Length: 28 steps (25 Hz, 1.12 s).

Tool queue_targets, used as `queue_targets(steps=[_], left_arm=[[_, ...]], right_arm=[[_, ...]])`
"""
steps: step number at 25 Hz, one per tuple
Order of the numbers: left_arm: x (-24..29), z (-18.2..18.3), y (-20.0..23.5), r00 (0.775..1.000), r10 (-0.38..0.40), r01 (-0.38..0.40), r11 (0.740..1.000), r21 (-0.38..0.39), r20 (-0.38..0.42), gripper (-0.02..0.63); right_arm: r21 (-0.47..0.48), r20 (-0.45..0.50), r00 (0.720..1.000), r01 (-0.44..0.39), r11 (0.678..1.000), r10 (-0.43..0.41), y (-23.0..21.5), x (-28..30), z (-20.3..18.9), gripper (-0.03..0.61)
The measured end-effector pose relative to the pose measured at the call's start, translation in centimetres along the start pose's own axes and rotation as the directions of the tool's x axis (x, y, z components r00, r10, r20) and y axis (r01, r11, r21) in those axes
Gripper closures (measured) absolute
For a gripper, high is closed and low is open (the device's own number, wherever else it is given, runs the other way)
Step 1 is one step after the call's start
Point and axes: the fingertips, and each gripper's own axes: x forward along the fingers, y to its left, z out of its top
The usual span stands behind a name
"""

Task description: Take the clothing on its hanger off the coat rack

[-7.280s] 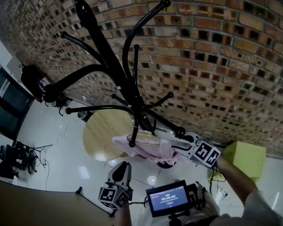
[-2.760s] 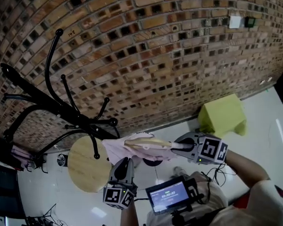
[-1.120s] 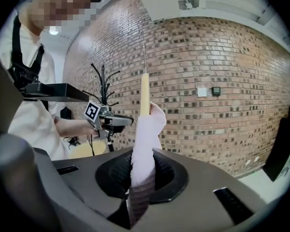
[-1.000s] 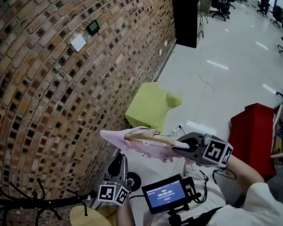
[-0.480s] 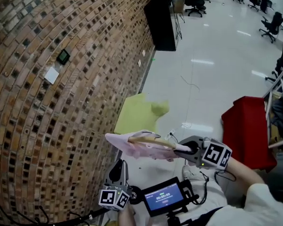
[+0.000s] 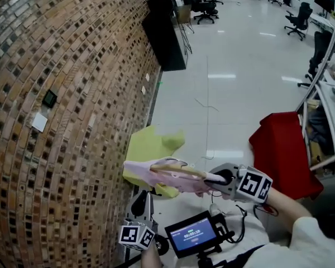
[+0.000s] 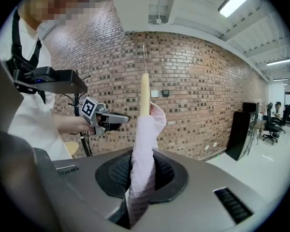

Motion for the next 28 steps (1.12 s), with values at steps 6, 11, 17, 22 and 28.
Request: queue_targets(steps=[6, 11, 17, 22, 28], left_arm=[[4.1, -0.1, -3.9, 0.997, -0.074, 0.074, 0.997, 0.014, -0.012, 0.565], [7.6, 0.2, -7.2, 0.99, -0.136, 0.137, 0.99, 0.034, -0.029, 0.565], [11.2, 0.8, -7.6, 0.966, -0.253, 0.255, 0.966, 0.046, -0.043, 0.565], [14.3, 2.6, -9.0, 0.94, -0.335, 0.339, 0.939, 0.06, -0.058, 0.565], [17.7, 4.8, -9.8, 0.915, -0.398, 0.402, 0.911, 0.091, -0.063, 0.565]], right_arm=[[0.031, -0.01, 0.997, 0.076, 0.997, -0.075, -2.6, -4.1, -2.3, 0.558], [0.071, -0.026, 0.99, 0.143, 0.987, -0.141, -5.0, -7.9, -4.2, 0.558], [0.127, -0.006, 0.965, 0.261, 0.957, -0.262, -6.8, -8.5, -4.8, 0.558], [0.165, -0.022, 0.938, 0.344, 0.924, -0.345, -8.6, -10.9, -4.6, 0.558], [0.183, -0.03, 0.901, 0.43, 0.884, -0.432, -10.2, -14.0, -3.7, 0.558]])
